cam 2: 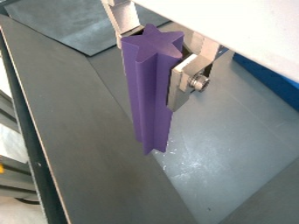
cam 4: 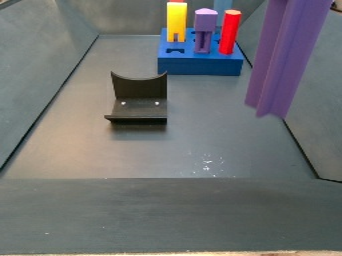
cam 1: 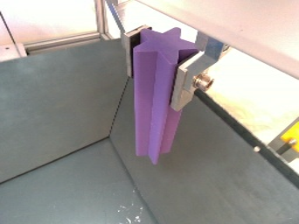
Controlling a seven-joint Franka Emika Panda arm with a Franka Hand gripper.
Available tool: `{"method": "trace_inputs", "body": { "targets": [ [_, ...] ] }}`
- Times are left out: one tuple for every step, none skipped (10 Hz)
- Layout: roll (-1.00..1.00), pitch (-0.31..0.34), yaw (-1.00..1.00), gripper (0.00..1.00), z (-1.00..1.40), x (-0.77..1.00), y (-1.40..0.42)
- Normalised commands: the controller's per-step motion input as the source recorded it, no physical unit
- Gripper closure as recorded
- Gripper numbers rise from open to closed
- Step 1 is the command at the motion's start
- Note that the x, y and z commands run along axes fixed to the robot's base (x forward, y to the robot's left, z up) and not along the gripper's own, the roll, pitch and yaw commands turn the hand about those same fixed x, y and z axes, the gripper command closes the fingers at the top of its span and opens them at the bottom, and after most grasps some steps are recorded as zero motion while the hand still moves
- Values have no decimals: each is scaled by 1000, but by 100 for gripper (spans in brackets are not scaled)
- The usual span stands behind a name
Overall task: Pick up the star object. Move up. Move to above the board. Insert the star object.
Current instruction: Move to above the board.
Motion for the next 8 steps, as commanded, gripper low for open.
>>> {"method": "trace_inputs", "body": {
  "targets": [
    [49, 80, -2, 100, 298, -4, 3],
    [51, 78, -4, 100, 172, -3, -1],
    [-396, 73, -1000, 100, 46, 110, -1000],
    [-384, 62, -903, 100, 46, 109, -1000],
    [-337, 40, -715, 100, 47, 106, -1000],
    [-276, 19, -397, 100, 45, 106, -1000],
    [-182, 35, -235, 100, 47, 107, -1000],
    [-96, 24, -98, 100, 48, 106, -1000]
  ]
}}
